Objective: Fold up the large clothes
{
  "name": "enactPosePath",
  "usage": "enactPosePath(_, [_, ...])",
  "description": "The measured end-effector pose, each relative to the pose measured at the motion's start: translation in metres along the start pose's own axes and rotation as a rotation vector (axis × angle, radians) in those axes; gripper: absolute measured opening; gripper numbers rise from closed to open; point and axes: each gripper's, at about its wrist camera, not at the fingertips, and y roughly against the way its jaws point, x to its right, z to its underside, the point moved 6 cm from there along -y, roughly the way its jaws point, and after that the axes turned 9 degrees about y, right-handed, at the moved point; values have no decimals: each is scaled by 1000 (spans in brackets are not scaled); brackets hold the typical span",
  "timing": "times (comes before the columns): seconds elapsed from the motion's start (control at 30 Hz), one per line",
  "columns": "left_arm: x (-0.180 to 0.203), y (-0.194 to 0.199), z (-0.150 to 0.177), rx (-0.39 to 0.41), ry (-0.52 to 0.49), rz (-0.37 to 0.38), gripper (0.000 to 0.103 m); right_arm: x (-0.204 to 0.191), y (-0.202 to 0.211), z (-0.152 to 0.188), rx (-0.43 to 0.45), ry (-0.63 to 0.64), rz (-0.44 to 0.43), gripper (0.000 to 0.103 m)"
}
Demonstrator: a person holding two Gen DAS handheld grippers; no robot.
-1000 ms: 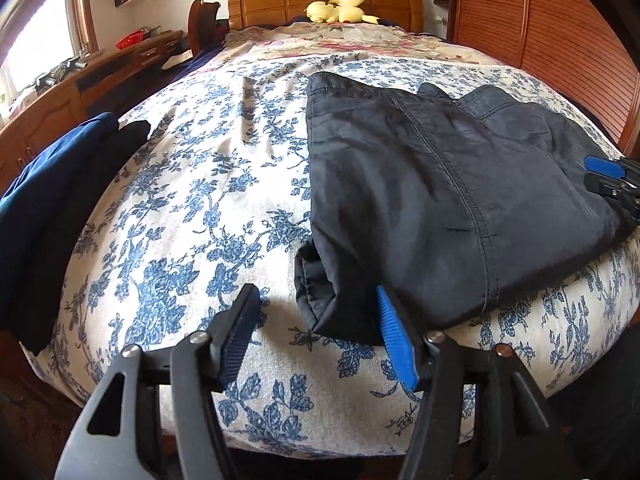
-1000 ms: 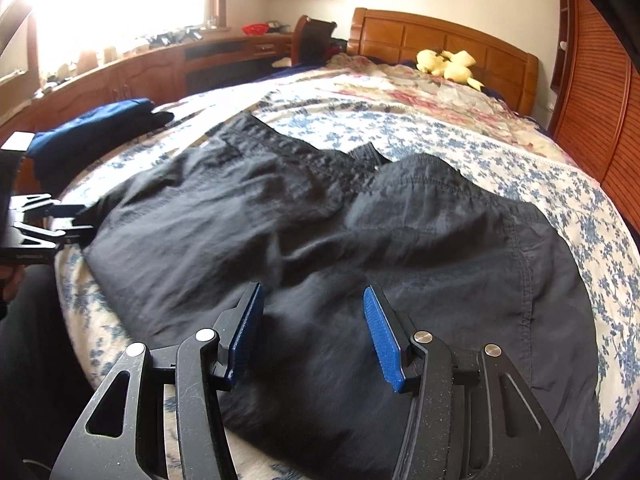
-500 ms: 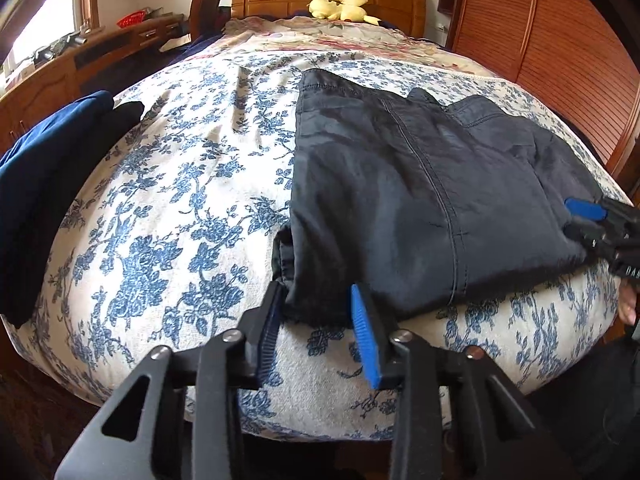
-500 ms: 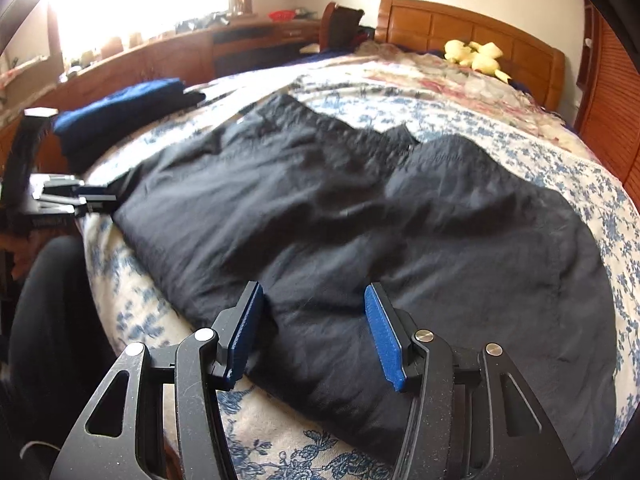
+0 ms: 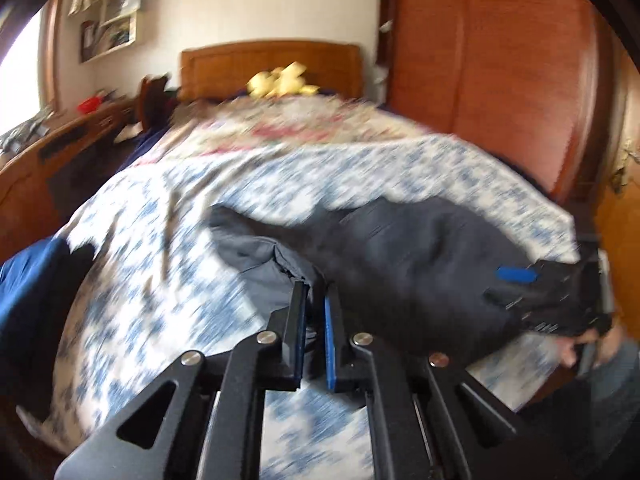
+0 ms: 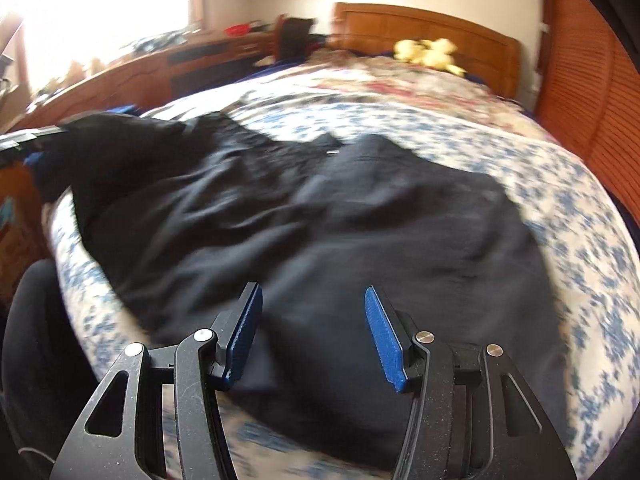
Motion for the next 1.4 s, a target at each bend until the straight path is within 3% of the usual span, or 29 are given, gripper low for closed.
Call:
enactPosePath(0.07, [34, -5, -20, 26, -59, 26, 3, 25, 13, 5, 18, -55, 33, 55])
enactPosePath(0.23, [136, -32, -53, 12, -158, 201, 3, 69, 47, 14, 74, -128, 102, 55])
enactPosePath(0.4, [209, -66, -43, -51, -212, 314, 3, 106, 69, 30, 101, -216, 151, 55])
enactPosePath(0.47, [219, -78, -32, -78, -214, 324, 3, 115, 73, 36, 101, -240, 160, 55])
enactPosePath(0.63, [218, -97, -10, -143, -187, 308, 7, 126, 77, 44, 101, -271, 163, 55])
enactPosePath(0.83, [204, -82, -3, -157, -150, 300, 16, 117, 80, 35, 132, -273, 127, 55])
enactPosePath(1.07, [172, -51, 1, -94, -198, 231, 29, 87, 103, -4, 231, -226, 86, 55])
enactPosePath(1.23, [143, -46, 10, -79, -221, 159, 31, 68, 109, -23, 283, -201, 47, 55])
enactPosePath(1.4, [108, -47, 20, -87, -171, 111, 32, 56, 91, -29, 257, -189, 4, 55])
